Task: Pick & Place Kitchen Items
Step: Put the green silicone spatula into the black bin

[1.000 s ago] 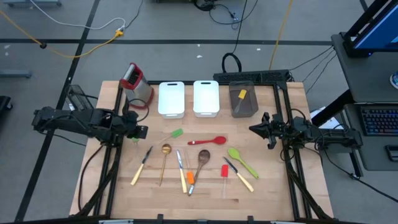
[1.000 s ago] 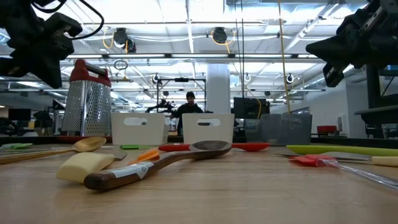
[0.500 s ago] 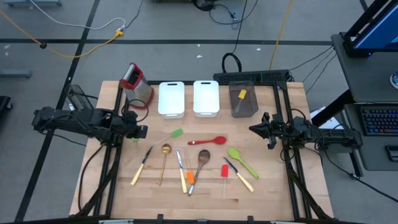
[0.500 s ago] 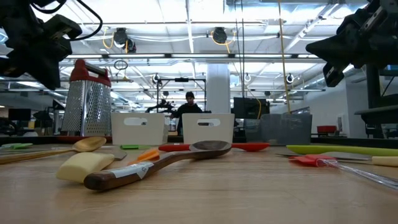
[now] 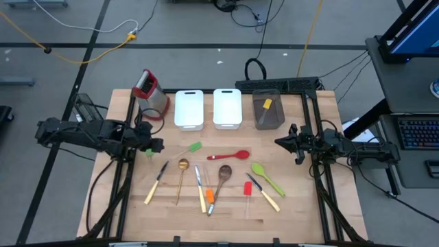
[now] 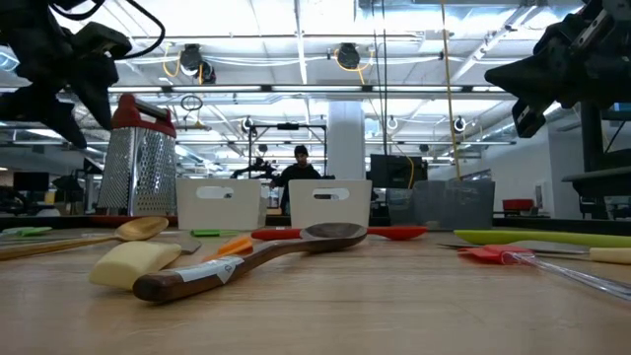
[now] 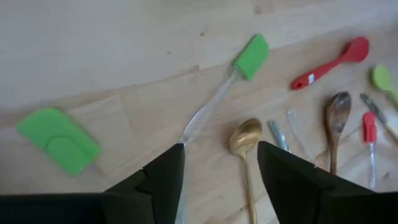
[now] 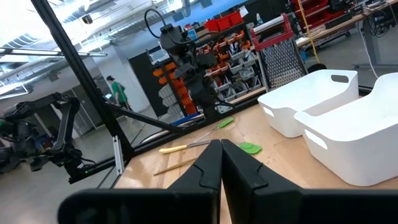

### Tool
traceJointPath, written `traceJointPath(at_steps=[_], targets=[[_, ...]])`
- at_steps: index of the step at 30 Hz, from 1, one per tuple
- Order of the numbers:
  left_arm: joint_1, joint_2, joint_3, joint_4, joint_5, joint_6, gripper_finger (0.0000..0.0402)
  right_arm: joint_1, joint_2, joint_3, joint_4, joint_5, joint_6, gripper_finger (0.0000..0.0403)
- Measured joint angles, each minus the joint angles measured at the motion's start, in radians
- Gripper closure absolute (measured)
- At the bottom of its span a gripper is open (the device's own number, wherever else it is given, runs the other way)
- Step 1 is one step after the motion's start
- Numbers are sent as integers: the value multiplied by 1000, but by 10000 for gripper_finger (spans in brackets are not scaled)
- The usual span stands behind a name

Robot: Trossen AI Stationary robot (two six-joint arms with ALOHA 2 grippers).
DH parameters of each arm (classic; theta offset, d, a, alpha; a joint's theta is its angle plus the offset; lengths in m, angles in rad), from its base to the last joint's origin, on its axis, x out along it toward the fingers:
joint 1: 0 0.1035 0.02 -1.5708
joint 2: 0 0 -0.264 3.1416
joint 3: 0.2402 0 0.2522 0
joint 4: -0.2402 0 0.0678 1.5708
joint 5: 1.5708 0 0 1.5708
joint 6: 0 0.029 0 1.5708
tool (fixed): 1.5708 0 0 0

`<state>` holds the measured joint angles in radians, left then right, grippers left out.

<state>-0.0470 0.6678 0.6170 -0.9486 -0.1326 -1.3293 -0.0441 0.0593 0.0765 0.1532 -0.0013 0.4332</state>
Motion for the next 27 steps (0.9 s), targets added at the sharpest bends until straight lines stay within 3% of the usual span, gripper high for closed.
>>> traceJointPath(at_steps=[3, 7, 14, 21, 27], targets=[[1, 0, 0, 54, -1, -9, 177, 0, 0, 0, 0, 0, 0, 403], [1, 27, 0, 116, 86, -11, 174, 0, 0, 0, 0, 0, 0, 403], [-12, 191, 0, 149, 170, -34, 174, 0, 0, 0, 0, 0, 0, 403], [-53, 332, 0, -6, 227, -152, 174, 0, 0, 0, 0, 0, 0, 403], [-81, 379, -2, -139, 258, -222, 174, 0, 0, 0, 0, 2, 0, 403]])
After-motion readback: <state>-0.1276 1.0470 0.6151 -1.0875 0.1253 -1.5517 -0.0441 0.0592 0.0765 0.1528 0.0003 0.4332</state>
